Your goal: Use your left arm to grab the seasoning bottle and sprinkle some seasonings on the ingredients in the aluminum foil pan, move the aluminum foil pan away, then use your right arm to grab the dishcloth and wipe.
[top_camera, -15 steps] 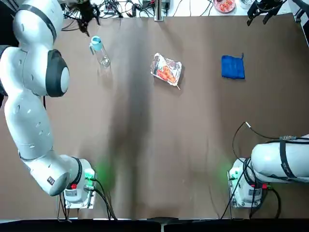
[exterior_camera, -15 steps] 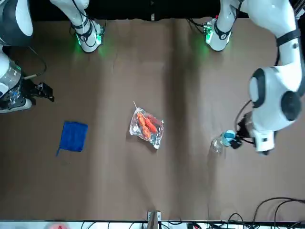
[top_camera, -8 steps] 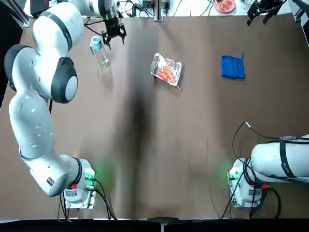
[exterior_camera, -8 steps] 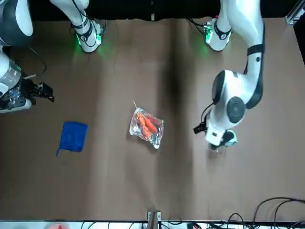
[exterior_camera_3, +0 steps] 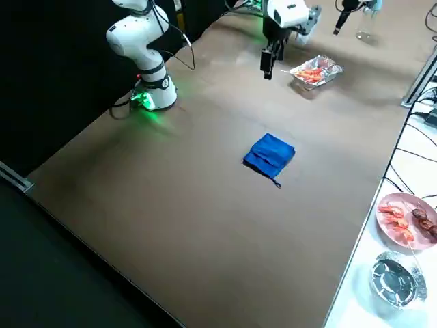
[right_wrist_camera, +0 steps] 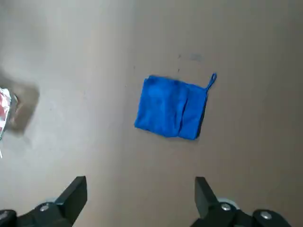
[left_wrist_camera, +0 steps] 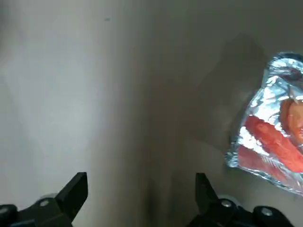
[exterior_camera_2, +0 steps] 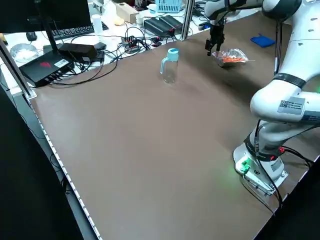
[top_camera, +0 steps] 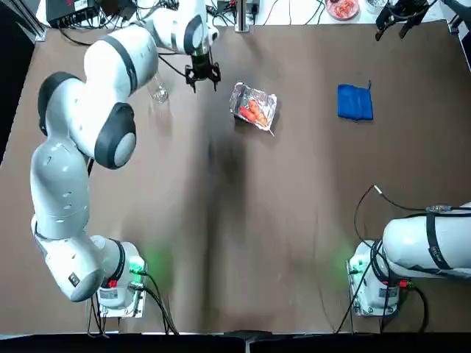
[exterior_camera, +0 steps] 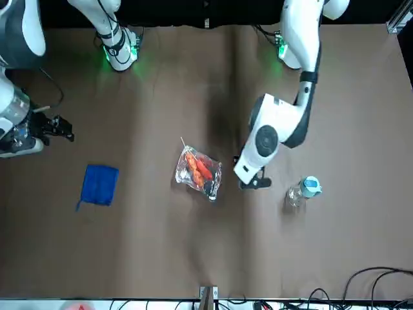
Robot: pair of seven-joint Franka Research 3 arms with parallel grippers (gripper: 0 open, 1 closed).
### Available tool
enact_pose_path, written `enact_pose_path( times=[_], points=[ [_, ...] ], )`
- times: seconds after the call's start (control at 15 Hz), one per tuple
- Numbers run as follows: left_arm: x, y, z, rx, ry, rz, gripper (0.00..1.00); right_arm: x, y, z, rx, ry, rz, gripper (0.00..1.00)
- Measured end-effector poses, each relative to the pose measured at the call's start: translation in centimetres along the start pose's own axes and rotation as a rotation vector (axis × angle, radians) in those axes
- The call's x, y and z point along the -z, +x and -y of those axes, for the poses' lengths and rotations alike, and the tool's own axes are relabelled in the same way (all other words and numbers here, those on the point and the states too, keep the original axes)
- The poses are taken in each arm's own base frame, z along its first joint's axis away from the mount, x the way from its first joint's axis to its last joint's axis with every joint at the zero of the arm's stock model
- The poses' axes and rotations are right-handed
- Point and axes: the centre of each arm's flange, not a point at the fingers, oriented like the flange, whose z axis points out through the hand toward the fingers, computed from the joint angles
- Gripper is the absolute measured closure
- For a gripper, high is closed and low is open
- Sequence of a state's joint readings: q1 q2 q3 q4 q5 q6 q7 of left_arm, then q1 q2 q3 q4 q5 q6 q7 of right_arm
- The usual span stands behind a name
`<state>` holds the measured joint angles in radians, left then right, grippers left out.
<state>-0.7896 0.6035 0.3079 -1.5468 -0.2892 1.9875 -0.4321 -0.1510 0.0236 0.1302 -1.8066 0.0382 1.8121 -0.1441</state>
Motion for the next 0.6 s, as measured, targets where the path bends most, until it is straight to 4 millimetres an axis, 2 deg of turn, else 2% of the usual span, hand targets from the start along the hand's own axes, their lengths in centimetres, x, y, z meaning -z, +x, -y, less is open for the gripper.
enact_pose_path(
  times=[0.13, 0.27, 0.47, 0.6],
  points=[
    [-0.6, -0.7, -2.3, -0.046, -0.027, -0.033, 0.00, -3.2, 1.1, -0.4, -0.002, 0.014, 0.049, 0.00],
    [-1.1, -1.4, -4.2, -0.107, -0.056, -0.063, 0.00, -7.5, 2.6, -1.0, -0.006, 0.029, 0.087, 0.00],
    [-1.8, -1.7, -5.6, -0.233, -0.072, -0.093, 0.00, -14.5, 4.5, -1.7, -0.012, 0.053, 0.144, 0.00],
    [-2.9, -1.2, -6.2, -0.267, -0.086, -0.142, 0.00, -17.5, 5.7, -2.3, -0.009, 0.042, 0.131, 0.00]
  ],
)
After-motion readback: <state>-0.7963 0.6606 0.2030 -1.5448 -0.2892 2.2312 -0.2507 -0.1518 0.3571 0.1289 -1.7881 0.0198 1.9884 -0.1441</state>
